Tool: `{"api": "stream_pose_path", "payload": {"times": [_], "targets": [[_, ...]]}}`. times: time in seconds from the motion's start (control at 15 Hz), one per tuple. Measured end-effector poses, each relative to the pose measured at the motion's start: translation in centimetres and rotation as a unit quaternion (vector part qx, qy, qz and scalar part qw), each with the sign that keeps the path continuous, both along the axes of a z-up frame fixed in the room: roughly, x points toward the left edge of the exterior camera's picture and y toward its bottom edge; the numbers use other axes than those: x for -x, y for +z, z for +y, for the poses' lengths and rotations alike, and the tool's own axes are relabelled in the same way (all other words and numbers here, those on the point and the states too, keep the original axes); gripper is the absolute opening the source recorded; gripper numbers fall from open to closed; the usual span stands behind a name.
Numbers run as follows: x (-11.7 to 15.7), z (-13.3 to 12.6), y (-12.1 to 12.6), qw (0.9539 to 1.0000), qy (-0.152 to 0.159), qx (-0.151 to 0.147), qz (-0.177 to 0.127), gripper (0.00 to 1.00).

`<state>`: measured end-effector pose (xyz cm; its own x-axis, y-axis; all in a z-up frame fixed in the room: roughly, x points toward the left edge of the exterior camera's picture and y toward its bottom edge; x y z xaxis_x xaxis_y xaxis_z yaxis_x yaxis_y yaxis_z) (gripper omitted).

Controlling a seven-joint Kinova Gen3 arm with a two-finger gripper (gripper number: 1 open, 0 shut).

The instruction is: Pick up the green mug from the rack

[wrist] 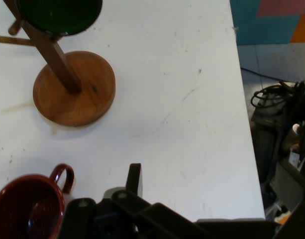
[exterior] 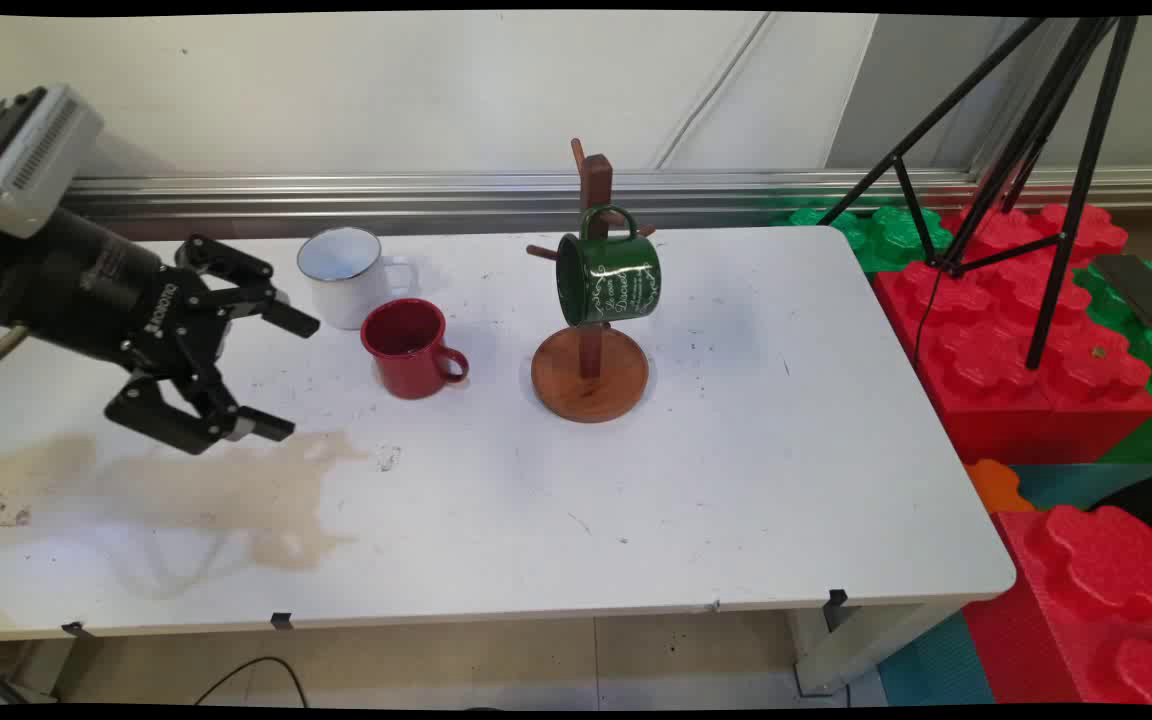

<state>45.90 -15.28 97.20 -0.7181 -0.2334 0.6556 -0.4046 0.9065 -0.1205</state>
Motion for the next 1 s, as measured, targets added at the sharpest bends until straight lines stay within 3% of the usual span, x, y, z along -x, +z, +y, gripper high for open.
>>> {"api": "stream_pose_path", "payload": {"times": [0.27,1.0], "targets": [[1.5,-0.9,0.5,0.9998,0.018,0.007,0.011,1.0],[10.1,-6.7,3.2,0.9946,0.097,0.0,0.037,1.0]]}}
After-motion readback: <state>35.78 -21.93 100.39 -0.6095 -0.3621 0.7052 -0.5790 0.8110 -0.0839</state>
